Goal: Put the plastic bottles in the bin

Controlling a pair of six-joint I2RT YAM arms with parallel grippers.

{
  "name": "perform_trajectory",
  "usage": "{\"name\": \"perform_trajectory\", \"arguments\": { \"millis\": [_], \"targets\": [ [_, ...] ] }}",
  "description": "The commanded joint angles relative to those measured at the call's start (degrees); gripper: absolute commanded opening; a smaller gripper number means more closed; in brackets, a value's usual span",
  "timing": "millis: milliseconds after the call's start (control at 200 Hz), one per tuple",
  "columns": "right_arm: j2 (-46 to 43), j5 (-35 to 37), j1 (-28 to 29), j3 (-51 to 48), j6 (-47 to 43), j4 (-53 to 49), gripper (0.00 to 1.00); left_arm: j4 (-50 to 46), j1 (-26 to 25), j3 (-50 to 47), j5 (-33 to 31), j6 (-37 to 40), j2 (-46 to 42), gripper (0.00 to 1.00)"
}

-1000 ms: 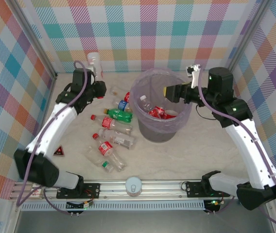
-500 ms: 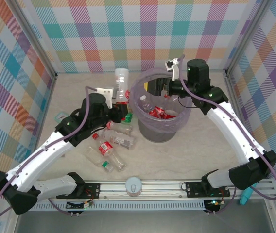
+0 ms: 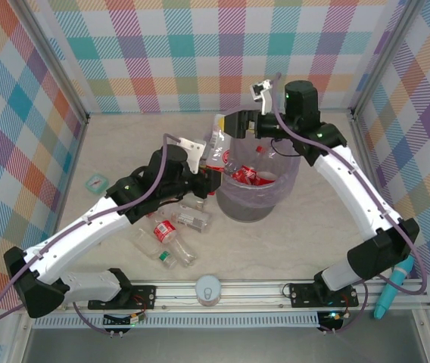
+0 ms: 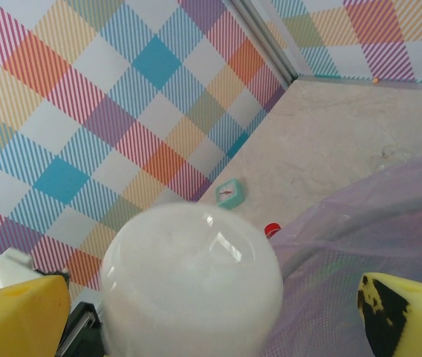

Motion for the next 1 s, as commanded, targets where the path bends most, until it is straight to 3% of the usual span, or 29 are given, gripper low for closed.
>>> {"name": "perform_trajectory", "arguments": {
  "millis": [0,90,290,485,600,680,745,835,995],
  "targets": [
    [0.6,-4.4,0.0,2.0,1.0,1.2,0.99,0.9,-1.3,2.9,1.1,2.4,0.6,0.25],
    [1.3,-5.2,-0.1,3.2,0.5,-0.2,1.0,0.7,-1.9,4.3,1.3,2.8,1.4,0.25],
    [-1.2,-2.3,-0.1,2.9,-0.8,-2.9,0.83,0.8,-2.3,4.7,-1.6,2.4,0.9,0.25],
    [-3.4,1.8,-0.1,1.5,-2.1,-3.6,0.54,1.0,-2.3,4.8,-4.6,2.0,1.8,0.27],
    [-2.7,2.7,-0.3,3.5,-2.2,-4.2,0.47,5.5,-2.3,2.6,-7.1,1.6,1.1,0.43],
    [-1.2,3.2,-0.7,7.6,-2.3,-5.8,0.43,17.0,-2.3,-3.6,-9.0,1.3,-1.7,0.74],
    [-0.3,4.3,-1.5,11.0,-2.5,-6.7,0.42,20.7,-2.3,-5.0,-10.6,2.1,-2.8,0.87],
    [-0.5,6.2,-3.2,13.9,-2.6,-6.7,0.41,15.1,-2.3,-1.0,-13.5,4.5,-1.6,0.94],
    [-0.7,7.0,-7.8,16.8,-1.9,-4.1,0.41,3.4,-2.1,1.5,-22.2,6.0,-1.7,0.95]
  ]
}}
